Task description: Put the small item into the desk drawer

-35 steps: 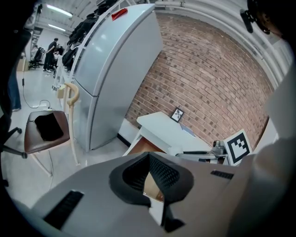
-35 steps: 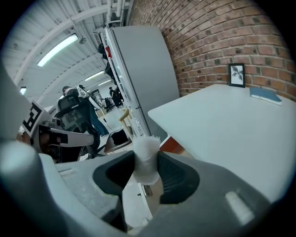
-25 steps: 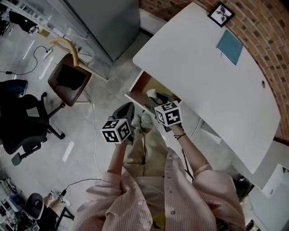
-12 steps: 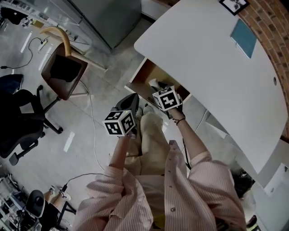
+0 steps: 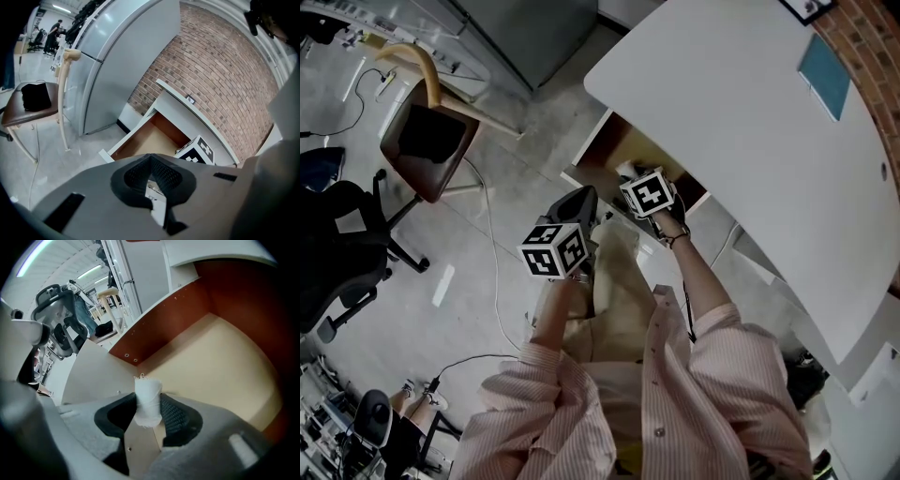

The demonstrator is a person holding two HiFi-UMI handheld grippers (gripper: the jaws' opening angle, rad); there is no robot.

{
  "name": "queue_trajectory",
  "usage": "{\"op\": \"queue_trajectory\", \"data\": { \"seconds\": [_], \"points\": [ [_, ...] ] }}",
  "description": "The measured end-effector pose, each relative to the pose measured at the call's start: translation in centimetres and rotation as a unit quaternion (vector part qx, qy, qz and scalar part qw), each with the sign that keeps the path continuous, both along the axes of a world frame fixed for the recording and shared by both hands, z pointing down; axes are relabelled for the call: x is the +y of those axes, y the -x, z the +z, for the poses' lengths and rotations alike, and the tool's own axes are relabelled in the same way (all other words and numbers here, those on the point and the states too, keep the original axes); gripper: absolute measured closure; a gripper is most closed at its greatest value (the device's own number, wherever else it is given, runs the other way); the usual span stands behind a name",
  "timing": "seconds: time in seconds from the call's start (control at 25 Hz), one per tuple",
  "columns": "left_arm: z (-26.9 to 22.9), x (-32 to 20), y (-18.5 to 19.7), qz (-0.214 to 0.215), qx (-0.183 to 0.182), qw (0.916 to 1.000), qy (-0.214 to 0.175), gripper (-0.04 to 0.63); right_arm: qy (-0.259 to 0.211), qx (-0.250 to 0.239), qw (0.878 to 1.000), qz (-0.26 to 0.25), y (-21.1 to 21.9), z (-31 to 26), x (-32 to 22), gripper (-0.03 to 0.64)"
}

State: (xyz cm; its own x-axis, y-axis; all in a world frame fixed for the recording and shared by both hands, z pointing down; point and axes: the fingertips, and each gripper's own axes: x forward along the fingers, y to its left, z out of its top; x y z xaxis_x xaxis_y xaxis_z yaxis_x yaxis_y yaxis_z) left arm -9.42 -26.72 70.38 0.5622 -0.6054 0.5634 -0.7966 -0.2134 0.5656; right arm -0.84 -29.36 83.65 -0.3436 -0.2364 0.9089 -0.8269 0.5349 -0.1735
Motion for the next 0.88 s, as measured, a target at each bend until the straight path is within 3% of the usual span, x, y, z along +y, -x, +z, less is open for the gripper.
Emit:
{"op": "queue_trajectory", "data": {
  "seconds": [0.4, 0.88],
  "points": [
    [0.9, -0.1, -0.1, -0.013, 0.010, 0.9998, 0.014, 0.597, 0.028, 0.016, 0.999, -0.019, 0.5, 2.3, 0.7, 0.456],
    [-0.3, 0.1, 0.1, -0.017, 0.020, 0.9993, 0.025, 0.597, 0.006, 0.001, 1.000, -0.015, 1.0, 0.2, -0.1, 0.437]
  ]
}}
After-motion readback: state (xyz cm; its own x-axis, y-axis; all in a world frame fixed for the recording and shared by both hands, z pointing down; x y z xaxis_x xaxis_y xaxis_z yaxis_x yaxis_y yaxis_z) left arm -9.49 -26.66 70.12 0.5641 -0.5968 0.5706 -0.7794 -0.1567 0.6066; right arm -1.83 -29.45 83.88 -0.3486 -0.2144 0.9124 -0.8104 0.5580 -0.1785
